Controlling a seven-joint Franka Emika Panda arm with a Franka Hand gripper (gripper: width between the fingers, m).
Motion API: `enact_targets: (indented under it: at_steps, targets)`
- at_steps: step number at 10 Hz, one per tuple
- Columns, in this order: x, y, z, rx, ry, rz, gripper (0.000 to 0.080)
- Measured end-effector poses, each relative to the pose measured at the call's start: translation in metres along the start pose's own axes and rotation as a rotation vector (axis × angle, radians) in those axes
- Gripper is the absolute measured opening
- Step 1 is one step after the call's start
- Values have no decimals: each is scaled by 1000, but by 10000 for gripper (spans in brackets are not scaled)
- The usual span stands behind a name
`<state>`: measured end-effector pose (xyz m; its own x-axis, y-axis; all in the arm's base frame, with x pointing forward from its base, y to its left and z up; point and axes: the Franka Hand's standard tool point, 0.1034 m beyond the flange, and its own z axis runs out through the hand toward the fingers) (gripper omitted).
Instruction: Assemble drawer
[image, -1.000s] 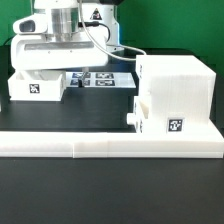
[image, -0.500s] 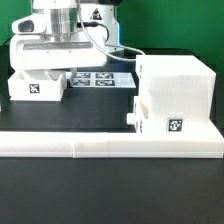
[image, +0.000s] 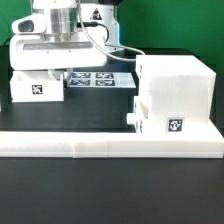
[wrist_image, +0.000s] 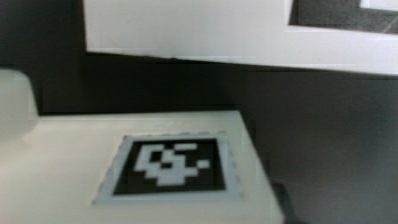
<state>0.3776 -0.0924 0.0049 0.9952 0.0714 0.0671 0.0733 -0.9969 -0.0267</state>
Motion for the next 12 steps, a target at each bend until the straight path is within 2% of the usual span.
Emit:
enact_targets:
  at_steps: [3, 4, 6, 9, 11, 12]
  targets:
    - [1, -2, -1, 6, -6, 3, 42]
    - [8, -12, -12, 36, -39, 5, 42]
    - [27, -25, -36, 40, -22, 15, 42]
    - [60, -41, -54, 54, -11, 8, 42]
    - [56, -40, -50, 54, -17, -32, 42]
    - [55, -39, -49, 51, -8, -145, 42]
